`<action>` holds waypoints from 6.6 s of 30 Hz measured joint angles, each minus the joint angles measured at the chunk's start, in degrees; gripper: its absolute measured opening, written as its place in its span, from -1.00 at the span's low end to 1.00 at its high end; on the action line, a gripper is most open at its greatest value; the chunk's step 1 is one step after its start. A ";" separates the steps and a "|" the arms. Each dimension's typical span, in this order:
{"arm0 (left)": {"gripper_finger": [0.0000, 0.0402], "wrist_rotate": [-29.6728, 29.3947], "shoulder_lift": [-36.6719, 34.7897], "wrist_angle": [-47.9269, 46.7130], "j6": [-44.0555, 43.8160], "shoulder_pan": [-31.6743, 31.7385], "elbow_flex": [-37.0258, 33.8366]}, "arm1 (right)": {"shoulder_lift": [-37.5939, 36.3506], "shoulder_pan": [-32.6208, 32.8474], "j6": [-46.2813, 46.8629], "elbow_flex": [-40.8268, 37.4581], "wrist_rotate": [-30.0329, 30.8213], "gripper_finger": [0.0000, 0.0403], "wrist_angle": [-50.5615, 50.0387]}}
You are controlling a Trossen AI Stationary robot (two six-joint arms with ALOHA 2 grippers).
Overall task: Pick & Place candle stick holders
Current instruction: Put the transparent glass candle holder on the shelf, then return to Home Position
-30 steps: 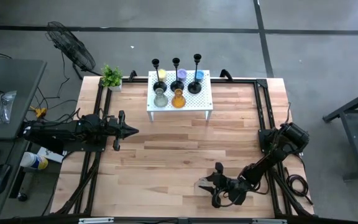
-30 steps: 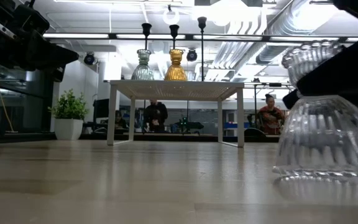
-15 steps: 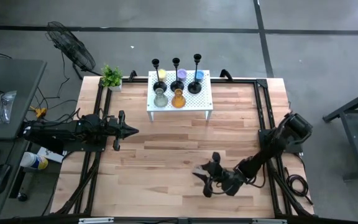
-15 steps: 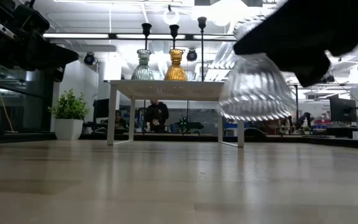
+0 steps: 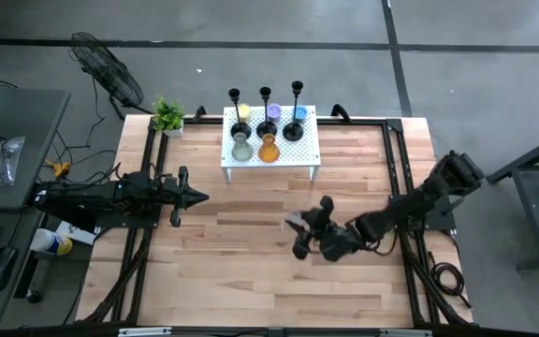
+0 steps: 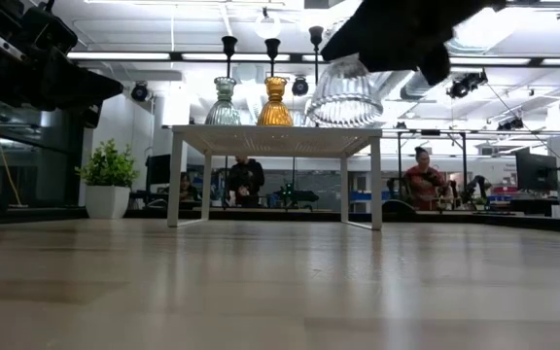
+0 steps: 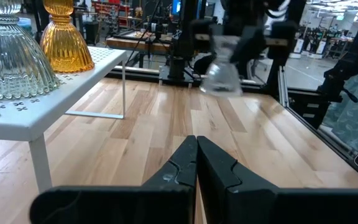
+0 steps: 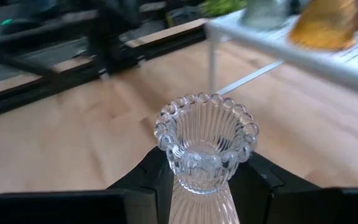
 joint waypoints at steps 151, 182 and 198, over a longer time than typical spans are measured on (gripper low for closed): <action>-1.00 0.00 0.00 0.00 0.00 -0.02 -0.01 | -60.34 -8.64 -5.99 -43.00 -29.88 0.29 2.57; -1.00 0.00 -0.01 0.00 0.00 -0.02 0.00 | -83.20 -19.43 -14.45 -51.54 -42.50 0.29 1.63; -1.00 0.00 -0.02 0.00 0.00 -0.02 0.00 | -89.30 -27.08 -13.88 -51.59 -51.43 0.29 -4.77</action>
